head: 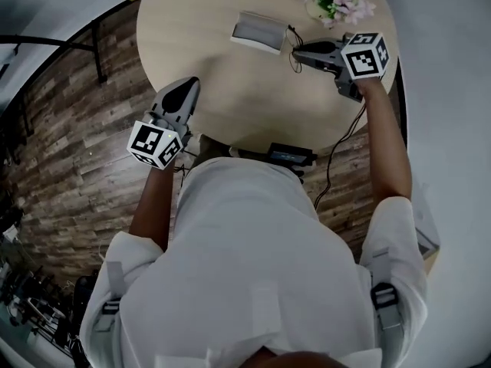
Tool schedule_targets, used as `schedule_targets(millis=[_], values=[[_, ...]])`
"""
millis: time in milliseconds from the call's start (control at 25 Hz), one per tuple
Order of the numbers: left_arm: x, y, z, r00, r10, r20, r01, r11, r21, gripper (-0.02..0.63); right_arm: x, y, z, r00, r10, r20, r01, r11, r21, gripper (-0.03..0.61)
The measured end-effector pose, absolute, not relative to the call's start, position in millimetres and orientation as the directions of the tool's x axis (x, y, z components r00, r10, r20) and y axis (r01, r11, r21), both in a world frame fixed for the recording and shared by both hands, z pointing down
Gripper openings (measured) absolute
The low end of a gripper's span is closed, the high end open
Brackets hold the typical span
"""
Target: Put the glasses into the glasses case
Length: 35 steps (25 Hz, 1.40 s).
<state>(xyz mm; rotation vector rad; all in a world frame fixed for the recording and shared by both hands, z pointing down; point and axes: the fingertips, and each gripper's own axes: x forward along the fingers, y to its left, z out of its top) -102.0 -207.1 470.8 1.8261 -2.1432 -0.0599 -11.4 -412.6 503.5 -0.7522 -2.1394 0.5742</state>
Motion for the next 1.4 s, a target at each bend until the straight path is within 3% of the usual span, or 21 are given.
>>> schedule_targets(millis=[200, 360, 800, 1400], values=[[-114, -198, 476, -0.189, -0.959, 0.213, -0.946, 0.236, 0.222, 0.012, -54, -408, 529, -0.296, 0.78, 0.552, 0.374, 0.626, -0.684, 0.052], [-133, -202, 484, -0.249, -0.943, 0.222, -0.935, 0.294, 0.199, 0.012, -83, -405, 548, -0.207, 0.796, 0.568, 0.386, 0.6, -0.7, 0.052], [-134, -251, 475, -0.186, -0.956, 0.226, -0.951, 0.233, 0.203, 0.012, -114, -408, 600, 0.073, 0.72, 0.691, 0.433, 0.601, -0.672, 0.052], [-139, -258, 485, -0.211, -0.939, 0.272, -0.934, 0.276, 0.225, 0.012, -122, -391, 650, 0.333, 0.657, 0.676, 0.485, 0.496, -0.72, 0.052]])
